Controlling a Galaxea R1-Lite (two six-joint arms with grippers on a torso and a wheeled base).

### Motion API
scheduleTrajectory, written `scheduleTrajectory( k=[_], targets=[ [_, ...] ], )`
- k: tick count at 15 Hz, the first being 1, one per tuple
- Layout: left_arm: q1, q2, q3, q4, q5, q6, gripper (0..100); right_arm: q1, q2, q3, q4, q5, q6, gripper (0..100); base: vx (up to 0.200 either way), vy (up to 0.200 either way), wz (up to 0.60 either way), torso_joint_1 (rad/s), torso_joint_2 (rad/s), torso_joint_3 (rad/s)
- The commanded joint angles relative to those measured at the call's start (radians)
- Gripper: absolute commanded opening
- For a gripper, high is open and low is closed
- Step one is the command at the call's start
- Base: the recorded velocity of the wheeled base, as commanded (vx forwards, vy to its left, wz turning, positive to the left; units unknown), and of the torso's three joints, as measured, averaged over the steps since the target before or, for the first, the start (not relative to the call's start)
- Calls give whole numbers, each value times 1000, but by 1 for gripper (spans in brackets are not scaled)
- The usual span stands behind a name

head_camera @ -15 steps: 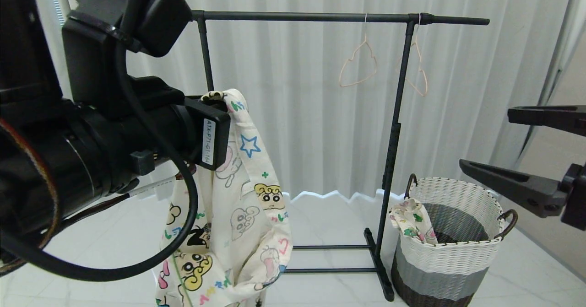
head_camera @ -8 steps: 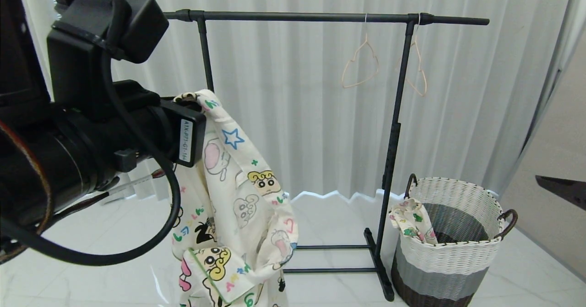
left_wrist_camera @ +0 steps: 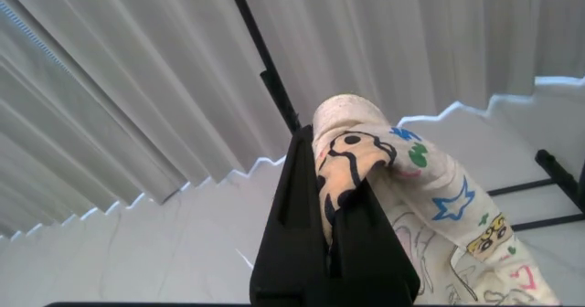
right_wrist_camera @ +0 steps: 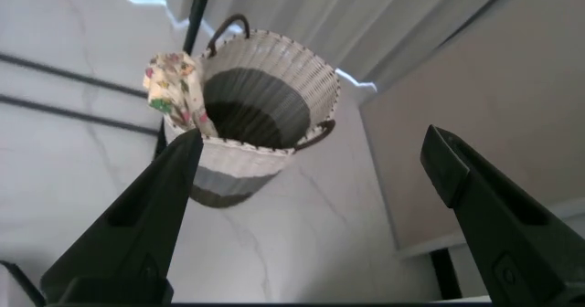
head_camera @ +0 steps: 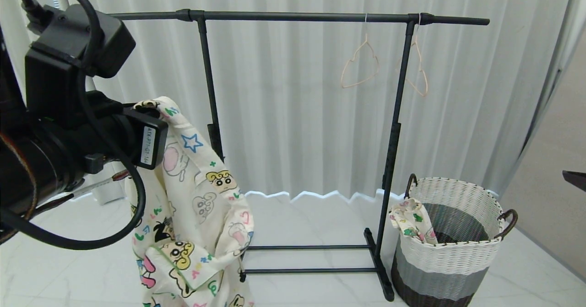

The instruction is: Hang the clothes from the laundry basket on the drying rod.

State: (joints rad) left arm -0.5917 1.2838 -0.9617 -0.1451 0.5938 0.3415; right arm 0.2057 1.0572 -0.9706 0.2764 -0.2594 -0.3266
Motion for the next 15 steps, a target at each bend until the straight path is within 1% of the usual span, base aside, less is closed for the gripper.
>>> scheduleTrajectory(
  k=[1,4,6,8,13,15],
  targets=[
    [1,-14,9,-1,0,1,0,0,3,3,-8,5,24,100,0,0,0,0,0,0],
    [1,-31,34,-1,0,10,0,-2,1,3,-8,8,60,100,0,0,0,30,-63,-9],
    [1,-44,64,-1,0,10,0,0,1,3,-8,19,63,100,0,0,0,159,-141,-142],
    [0,-51,72,-1,0,10,0,-2,1,3,-9,26,63,100,0,0,0,212,-156,-271],
    [0,-54,69,-1,0,11,0,-2,6,3,-13,37,63,100,0,0,0,205,-601,-218],
    [0,-54,69,-1,0,11,0,-2,4,3,-14,45,63,100,0,0,0,63,-479,-244]
  ],
)
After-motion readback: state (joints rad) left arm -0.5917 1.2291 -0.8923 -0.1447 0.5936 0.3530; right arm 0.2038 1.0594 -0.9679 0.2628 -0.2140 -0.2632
